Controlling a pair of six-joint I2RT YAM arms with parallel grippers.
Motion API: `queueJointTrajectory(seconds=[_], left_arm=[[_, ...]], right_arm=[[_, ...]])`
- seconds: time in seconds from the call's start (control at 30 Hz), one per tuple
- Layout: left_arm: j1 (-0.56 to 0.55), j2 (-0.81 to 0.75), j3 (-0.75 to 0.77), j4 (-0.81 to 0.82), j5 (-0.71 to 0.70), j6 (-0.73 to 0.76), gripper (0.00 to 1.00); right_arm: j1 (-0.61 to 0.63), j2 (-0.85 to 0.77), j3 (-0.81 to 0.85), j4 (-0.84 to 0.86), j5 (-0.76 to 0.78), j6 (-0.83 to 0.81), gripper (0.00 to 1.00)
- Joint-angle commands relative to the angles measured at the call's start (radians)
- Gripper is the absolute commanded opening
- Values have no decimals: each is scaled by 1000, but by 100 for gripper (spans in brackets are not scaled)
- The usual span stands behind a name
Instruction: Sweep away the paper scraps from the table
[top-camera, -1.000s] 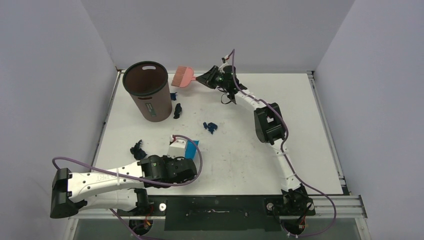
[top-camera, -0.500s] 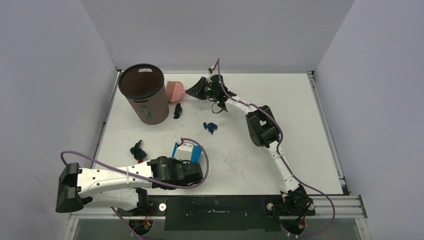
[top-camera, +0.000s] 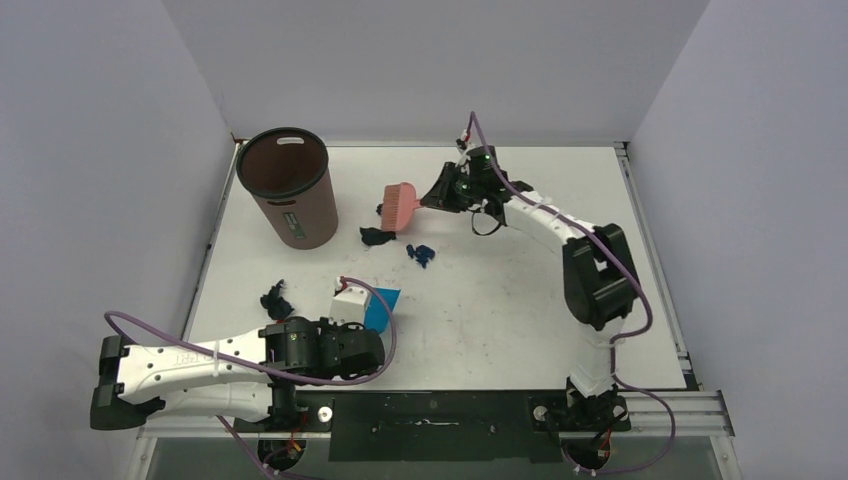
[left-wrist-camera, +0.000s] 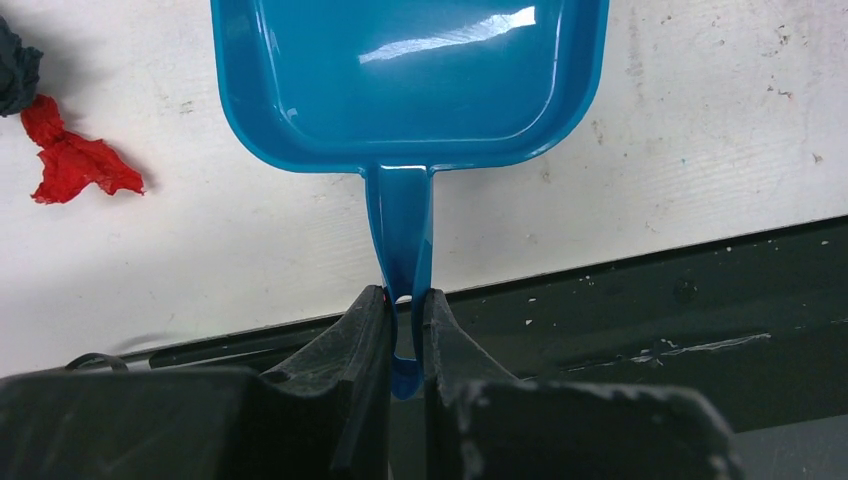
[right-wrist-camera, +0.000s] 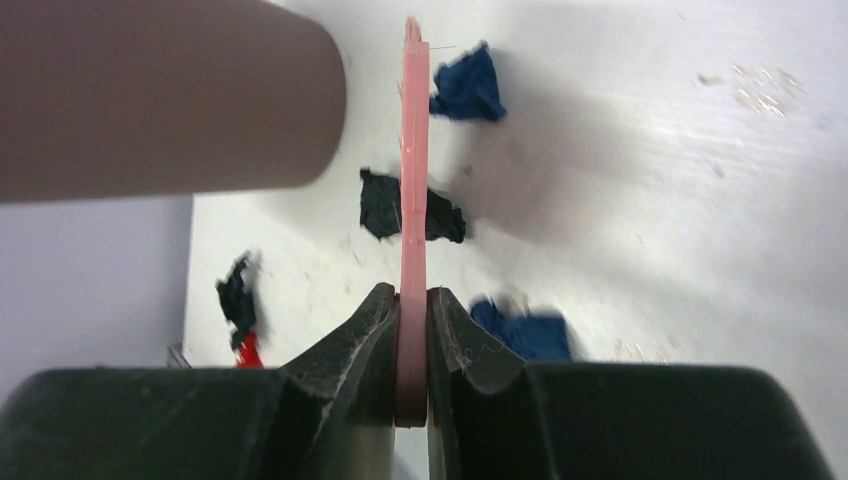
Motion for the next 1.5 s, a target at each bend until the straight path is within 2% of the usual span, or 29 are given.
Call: queueJointTrajectory(seconds=[0.0, 0.13, 0.2, 0.3, 0.57, 0.77, 0.9, 1.0, 1.13, 1.3, 1.47], left_arm=[[-11, -22, 10, -38, -32, -29, 0], [-17, -27, 2, -55, -5, -22, 0], [-21, -38, -9, -49, 3, -26, 0], [-25, -56, -25, -17, 12, -27, 0], [-27, 1, 8, -40, 24, -32, 0], [-31, 65, 30, -42, 45, -21, 0], [-31, 101, 42, -32, 38, -19, 0], [-29, 149, 95, -64, 10, -10, 0], [-9, 224, 169, -100, -31, 37, 0], [22, 310, 193, -57, -41, 134, 0], [57, 338, 165, 99, 32, 276, 0]], right_arm=[[-37, -200, -70, -283, 6, -269, 5], [-87, -313, -69, -416, -131, -419, 5], [-88, -356, -68, -378, -175, -436, 5], [-78, -362, -70, -242, -205, -350, 5], [-27, -60, 100, -17, -242, -119, 5], [-32, 117, 177, 138, -160, 52, 5], [-49, 201, 214, 80, -154, 109, 5], [-67, 145, 122, 57, -156, 97, 5], [-133, 20, -39, -55, -166, 48, 5], [-208, -47, -67, -454, -136, -317, 5], [-297, -225, -180, -555, -212, -459, 5]])
